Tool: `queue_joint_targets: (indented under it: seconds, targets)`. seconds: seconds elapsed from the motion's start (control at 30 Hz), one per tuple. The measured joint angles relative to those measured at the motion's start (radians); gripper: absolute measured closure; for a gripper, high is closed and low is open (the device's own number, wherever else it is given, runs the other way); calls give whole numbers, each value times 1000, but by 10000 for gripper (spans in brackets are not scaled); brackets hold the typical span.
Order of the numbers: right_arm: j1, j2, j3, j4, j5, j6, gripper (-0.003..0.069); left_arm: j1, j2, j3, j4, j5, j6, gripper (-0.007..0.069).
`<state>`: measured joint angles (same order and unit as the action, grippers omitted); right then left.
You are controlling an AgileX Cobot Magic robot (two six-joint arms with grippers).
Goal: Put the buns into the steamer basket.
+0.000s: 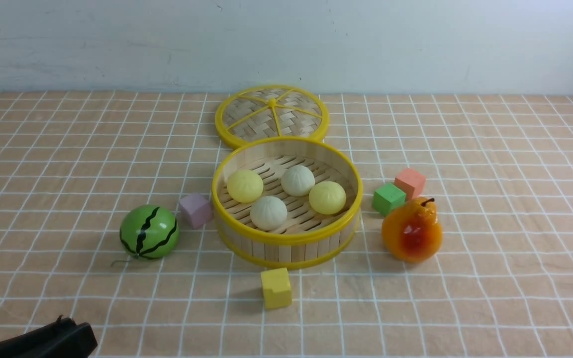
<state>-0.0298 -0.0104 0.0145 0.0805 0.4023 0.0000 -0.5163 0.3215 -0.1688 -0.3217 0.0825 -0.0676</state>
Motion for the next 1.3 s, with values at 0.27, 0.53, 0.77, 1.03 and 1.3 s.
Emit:
queue_joint_targets:
  seconds: [0.27, 0.53, 0.77, 1.03, 1.3]
  targets:
    - [0, 0, 2, 6, -7, 0, 648, 0, 0, 0, 0, 0, 0, 442]
    - [0, 0, 2, 7, -9, 0, 637, 0, 0, 0, 0, 0, 0, 438]
    - [0, 0, 3, 7, -10, 0, 633, 0, 0, 0, 0, 0, 0, 431]
    - [0, 0, 3, 7, -11, 0, 631, 123, -67, 64, 37, -157, 115, 442]
    - [0, 0, 3, 7, -11, 0, 630, 405, -318, 183, 182, 31, -78, 638]
